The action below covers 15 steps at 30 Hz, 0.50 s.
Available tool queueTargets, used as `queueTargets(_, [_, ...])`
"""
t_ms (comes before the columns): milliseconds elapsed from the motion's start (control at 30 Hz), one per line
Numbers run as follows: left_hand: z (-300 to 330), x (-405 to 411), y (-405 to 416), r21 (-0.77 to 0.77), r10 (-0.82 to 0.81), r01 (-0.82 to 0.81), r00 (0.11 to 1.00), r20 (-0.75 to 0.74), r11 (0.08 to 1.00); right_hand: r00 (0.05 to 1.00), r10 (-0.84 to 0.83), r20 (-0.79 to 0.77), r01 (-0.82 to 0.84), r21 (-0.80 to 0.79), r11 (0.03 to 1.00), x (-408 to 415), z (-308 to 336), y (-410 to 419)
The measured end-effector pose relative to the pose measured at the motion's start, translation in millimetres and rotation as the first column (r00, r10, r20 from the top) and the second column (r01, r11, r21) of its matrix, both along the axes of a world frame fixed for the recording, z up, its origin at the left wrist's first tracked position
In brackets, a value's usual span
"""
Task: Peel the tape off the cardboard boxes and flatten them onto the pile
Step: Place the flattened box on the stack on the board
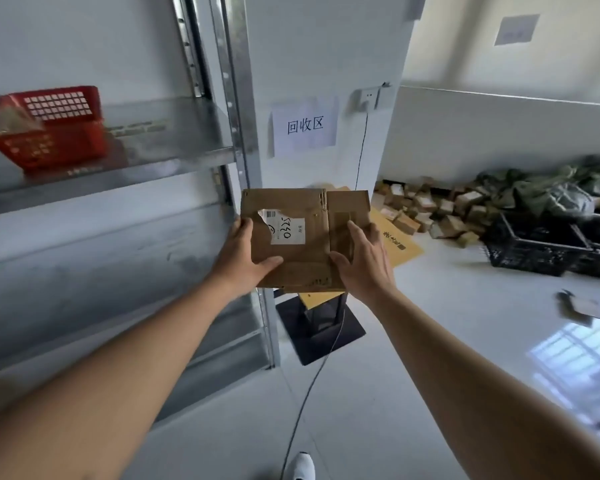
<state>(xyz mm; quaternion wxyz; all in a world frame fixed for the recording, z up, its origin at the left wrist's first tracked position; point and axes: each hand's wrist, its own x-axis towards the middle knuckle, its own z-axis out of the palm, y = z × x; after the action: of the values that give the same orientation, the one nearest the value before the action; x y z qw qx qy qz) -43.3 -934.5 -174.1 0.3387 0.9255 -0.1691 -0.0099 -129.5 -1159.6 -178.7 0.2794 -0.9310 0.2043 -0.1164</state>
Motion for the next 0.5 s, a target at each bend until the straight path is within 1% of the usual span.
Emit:
queueTargets(167, [-29, 48, -79, -0.002, -0.048, 0.048, 0.998, -0.041, 0.999, 0.996, -0.086, -0.038, 0.087, 0.010, 0.996, 39, -23, -71])
queueTargets(333, [-49, 107, -143, 0.042, -0.069, 0.072, 0.995, -0.071, 0.996, 0.986, -0.142, -0.083, 0.142, -0.003, 0.990, 92, -39, -130])
queueTargets(500, [-62, 161, -191, 0.050, -0.058, 0.065, 0.992, -0.115, 0.997, 0.985, -0.125, -0.117, 0.125, -0.005, 0.992, 146, -48, -178])
